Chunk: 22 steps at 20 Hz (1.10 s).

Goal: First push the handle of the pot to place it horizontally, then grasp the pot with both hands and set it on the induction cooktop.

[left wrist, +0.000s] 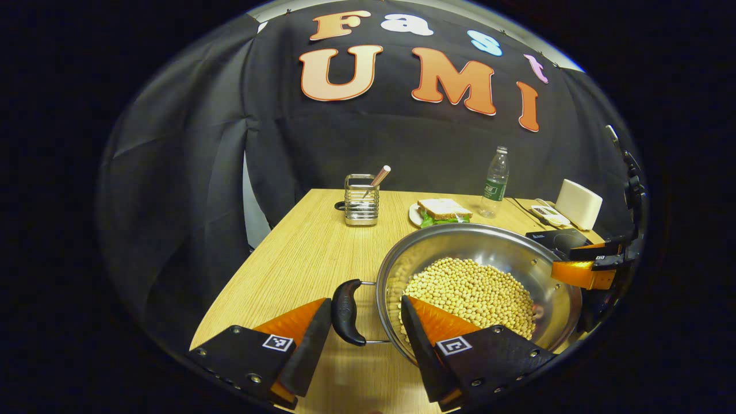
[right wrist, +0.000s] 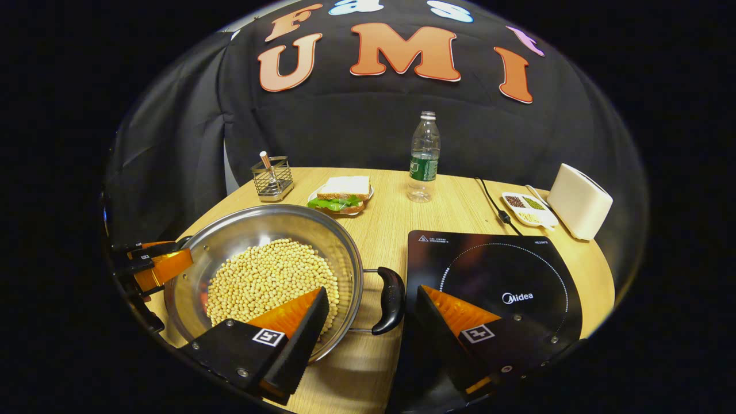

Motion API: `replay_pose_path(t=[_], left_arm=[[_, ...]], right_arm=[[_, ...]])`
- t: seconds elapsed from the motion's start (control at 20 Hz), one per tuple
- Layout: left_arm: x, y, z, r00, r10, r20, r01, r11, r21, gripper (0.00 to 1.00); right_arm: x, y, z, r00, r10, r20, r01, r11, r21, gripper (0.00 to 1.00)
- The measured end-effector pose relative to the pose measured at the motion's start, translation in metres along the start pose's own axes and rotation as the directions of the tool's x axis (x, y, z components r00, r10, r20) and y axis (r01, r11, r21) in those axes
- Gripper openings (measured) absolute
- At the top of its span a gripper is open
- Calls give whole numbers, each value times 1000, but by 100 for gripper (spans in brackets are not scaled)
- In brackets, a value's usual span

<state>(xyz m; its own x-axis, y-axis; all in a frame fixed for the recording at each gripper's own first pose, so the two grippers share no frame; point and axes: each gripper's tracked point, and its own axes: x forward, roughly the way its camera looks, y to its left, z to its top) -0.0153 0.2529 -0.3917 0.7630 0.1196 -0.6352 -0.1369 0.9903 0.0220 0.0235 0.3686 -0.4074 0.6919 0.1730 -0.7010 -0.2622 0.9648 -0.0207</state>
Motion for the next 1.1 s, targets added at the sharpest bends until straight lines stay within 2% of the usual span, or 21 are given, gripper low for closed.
replay_pose_path(t=[0.2, 0.3, 0.45, 0.5, 0.55, 0.6, 0.65, 0.75, 0.85, 0.9, 0.95, 1.0, 1.1], left_arm=[[10, -1, -13, 998, -17, -56, 16, 1000, -13, 75], [10, 4, -11, 999, -8, -45, 7, 1000, -17, 76], [7, 5, -16, 997, 1, -73, -4, 999, -41, 66], [6, 5, -19, 996, 8, -87, -13, 999, -46, 62], [5, 7, -18, 996, 26, -85, -30, 999, -46, 64], [2, 10, -15, 995, 50, -82, -55, 997, -54, 61], [-1, 10, -14, 995, 60, -83, -66, 996, -66, 57], [-9, 3, -17, 995, 52, -82, -61, 993, -103, 52], [-24, -1, -9, 996, 64, -58, -70, 991, -116, 52], [-32, -5, -3, 997, 68, -41, -72, 992, -107, 52], [-38, -10, 7, 997, 72, -20, -73, 992, -100, 50], [-46, -15, 14, 997, 73, -3, -73, 993, -96, 53], [-56, -28, 26, 998, 64, 21, -62, 994, -89, 52]], right_arm=[[5, 1, -2, 1000, -5, -21, 5, 1000, 8, 94], [7, 0, -5, 999, -20, -31, 20, 1000, 2, 88], [11, -3, -3, 999, -50, -17, 50, 999, -19, 70], [12, -3, -2, 998, -57, -6, 57, 998, -34, 68], [12, -1, 0, 998, -57, 4, 58, 998, -37, 64], [10, 0, -3, 999, -50, -4, 50, 999, -16, 62], [11, -1, -5, 999, -38, -19, 39, 999, 18, 56], [4, -4, -1, 1000, -24, -19, 24, 999, 29, 49], [-12, -9, 14, 999, -24, 31, 23, 999, 24, 48], [-21, -12, 22, 998, -25, 52, 24, 999, 24, 43], [-30, -17, 30, 997, -24, 74, 22, 999, 28, 48], [-36, -22, 31, 996, -25, 91, 22, 999, 33, 48], [-51, -35, 40, 993, -29, 112, 24, 999, 46, 48]])
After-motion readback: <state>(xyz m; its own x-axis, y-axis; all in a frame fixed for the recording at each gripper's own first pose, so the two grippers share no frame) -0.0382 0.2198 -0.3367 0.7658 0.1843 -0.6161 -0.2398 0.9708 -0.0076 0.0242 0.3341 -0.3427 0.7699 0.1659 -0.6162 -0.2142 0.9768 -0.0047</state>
